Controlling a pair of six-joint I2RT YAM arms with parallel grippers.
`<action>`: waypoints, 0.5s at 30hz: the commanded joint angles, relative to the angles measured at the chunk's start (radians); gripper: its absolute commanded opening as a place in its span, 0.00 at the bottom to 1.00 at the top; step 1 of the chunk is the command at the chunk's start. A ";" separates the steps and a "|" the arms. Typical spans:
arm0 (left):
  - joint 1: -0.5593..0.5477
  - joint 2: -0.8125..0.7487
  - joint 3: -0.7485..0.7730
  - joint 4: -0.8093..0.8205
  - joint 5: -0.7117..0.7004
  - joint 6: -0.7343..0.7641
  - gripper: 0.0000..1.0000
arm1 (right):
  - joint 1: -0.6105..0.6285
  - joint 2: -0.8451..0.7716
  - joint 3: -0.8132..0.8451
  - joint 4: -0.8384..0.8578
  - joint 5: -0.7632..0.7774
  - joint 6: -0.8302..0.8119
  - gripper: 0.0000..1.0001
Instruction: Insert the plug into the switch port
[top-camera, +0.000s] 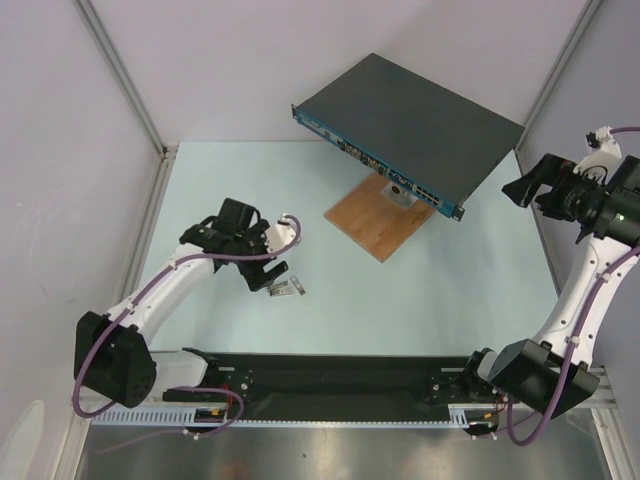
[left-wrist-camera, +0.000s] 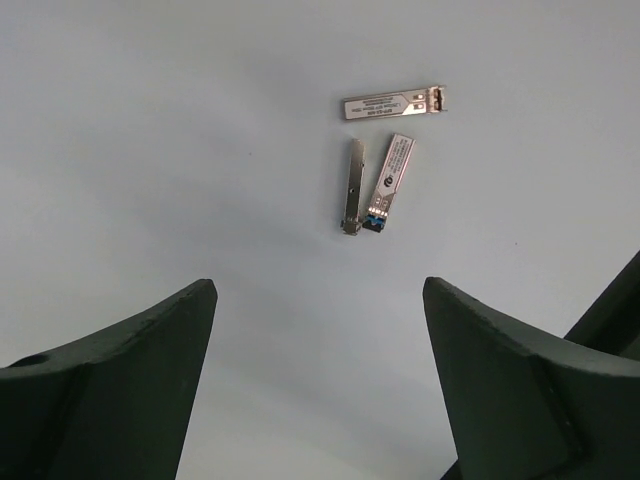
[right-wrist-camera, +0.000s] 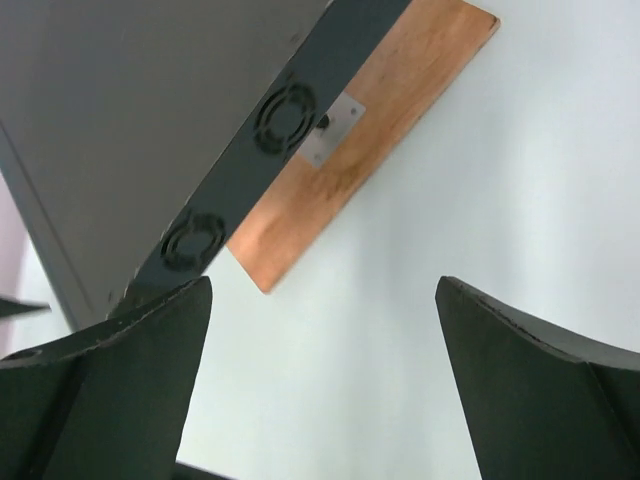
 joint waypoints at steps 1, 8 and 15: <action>-0.040 0.005 -0.033 0.051 0.076 0.180 0.89 | 0.005 -0.049 0.062 -0.083 -0.002 -0.181 1.00; -0.264 0.121 -0.071 0.145 -0.025 0.488 0.80 | 0.025 -0.022 0.067 -0.163 -0.025 -0.215 1.00; -0.415 0.316 0.037 0.091 -0.194 0.663 0.75 | 0.042 -0.045 0.059 -0.166 -0.005 -0.227 1.00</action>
